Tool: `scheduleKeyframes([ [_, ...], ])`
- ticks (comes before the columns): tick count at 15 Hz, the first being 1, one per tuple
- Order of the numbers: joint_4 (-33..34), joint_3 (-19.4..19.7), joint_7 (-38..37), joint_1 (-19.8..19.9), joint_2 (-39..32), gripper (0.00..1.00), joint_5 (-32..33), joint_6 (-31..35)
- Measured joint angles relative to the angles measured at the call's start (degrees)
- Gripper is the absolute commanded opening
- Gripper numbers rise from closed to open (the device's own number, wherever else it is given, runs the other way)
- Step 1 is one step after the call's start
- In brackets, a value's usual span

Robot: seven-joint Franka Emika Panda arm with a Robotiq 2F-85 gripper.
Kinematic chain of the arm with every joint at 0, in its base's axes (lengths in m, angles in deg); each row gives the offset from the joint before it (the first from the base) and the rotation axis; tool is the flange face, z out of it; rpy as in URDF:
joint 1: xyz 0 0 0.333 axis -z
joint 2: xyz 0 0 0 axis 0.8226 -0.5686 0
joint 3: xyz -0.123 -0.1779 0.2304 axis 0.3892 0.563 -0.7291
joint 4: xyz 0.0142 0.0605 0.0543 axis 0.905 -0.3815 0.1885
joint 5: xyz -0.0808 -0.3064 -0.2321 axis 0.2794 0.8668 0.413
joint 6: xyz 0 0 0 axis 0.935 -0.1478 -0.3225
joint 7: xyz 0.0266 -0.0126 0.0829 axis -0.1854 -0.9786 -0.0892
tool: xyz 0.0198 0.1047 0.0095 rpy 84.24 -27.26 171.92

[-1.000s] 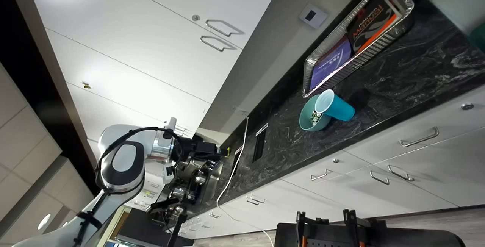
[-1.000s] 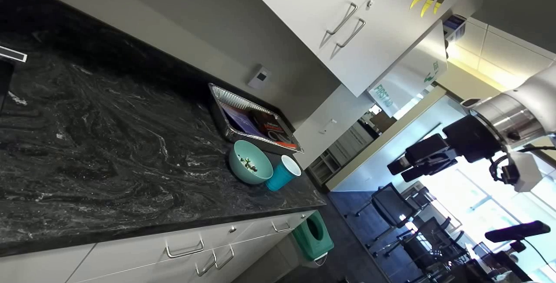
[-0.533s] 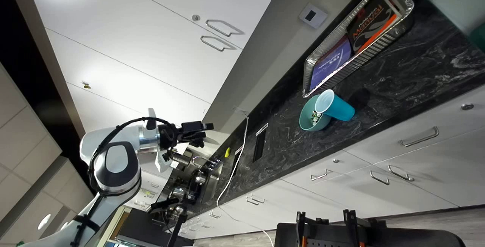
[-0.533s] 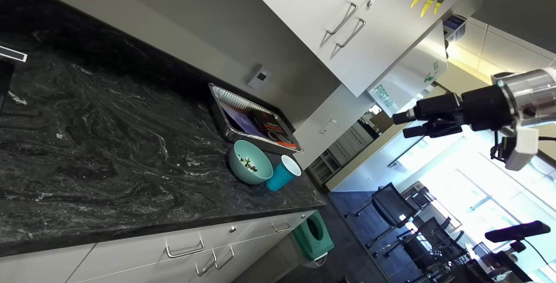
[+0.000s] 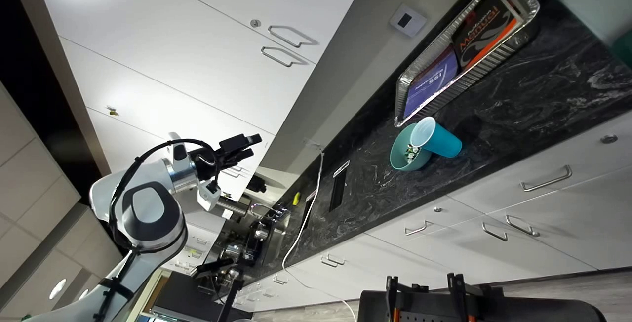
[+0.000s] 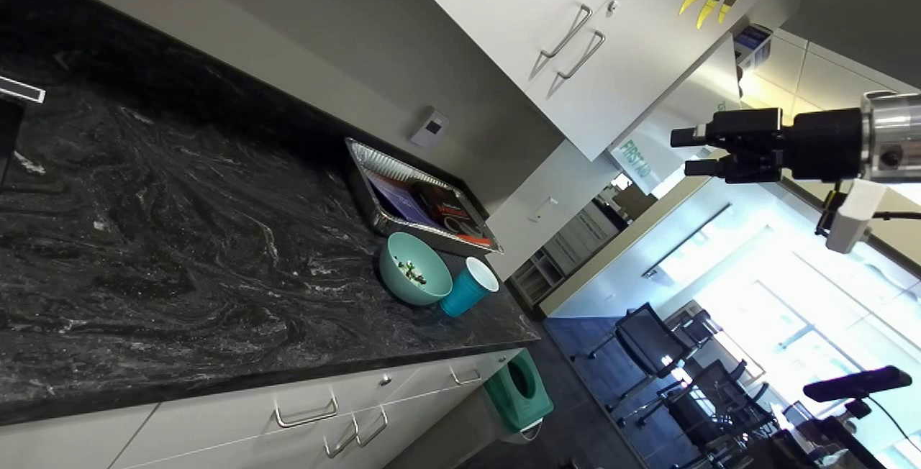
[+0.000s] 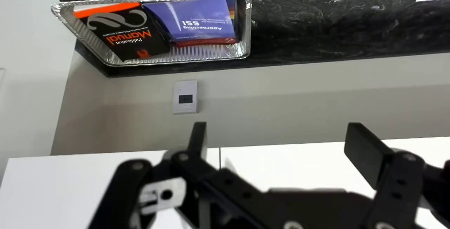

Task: Open the top right door of the cabinet.

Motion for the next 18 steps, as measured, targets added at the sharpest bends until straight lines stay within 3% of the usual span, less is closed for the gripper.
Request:
scheduleKeyframes([
  [4,0.0,-0.1,0.0,0.5,-0.1,1.0,0.4,1.1],
  [7,0.1,-0.3,0.1,3.0,-2.3,1.0,2.3,9.7],
  [13,3.1,-0.7,3.9,8.7,-15.0,1.0,3.1,30.4],
  [18,11.3,-3.7,4.5,13.9,-26.3,1.0,3.1,37.6],
])
